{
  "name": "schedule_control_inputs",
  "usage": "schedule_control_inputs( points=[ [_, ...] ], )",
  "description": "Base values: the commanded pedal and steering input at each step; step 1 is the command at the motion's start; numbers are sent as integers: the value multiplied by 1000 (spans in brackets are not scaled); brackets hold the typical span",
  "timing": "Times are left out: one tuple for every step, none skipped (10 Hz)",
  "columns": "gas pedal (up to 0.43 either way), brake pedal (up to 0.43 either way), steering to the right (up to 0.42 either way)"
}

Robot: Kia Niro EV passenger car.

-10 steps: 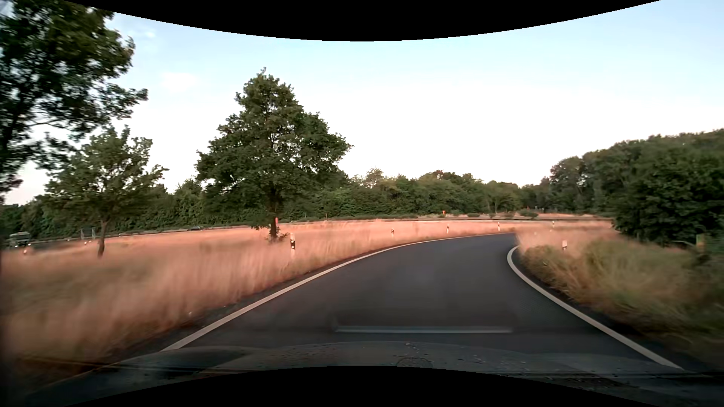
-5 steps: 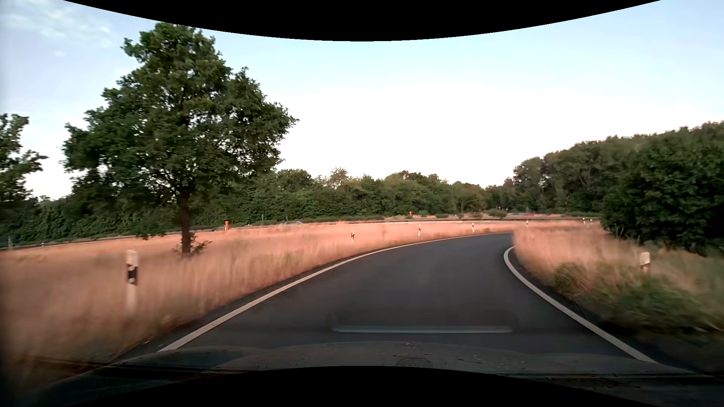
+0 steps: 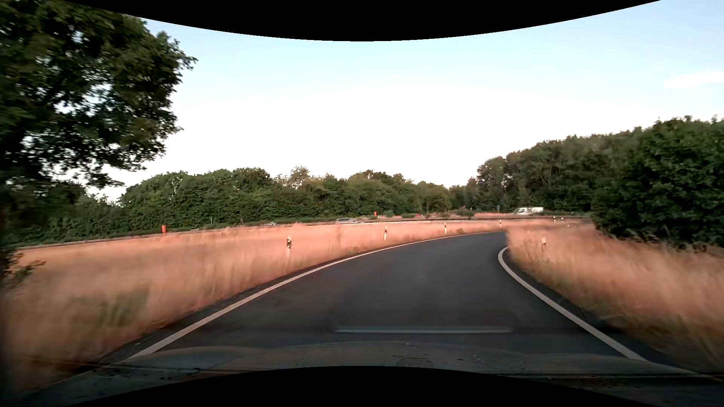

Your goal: Follow the waypoints while adhering to traffic rules and regulations

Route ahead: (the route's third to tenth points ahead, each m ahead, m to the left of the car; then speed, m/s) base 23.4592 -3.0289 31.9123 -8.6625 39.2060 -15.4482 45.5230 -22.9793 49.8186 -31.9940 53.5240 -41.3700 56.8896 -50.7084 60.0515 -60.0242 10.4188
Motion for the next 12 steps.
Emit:
schedule_control_inputs(
  points=[
    [0, 0, 91],
    [0, 0, 91],
    [0, 0, 91],
    [0, 0, 91],
    [0, 0, 91],
    [0, 0, 90],
    [0, 0, 87],
    [0, 0, 84],
    [0, 0, 85],
    [0, 0, 84],
    [0, 0, 84],
    [0, 0, 84]
  ],
)
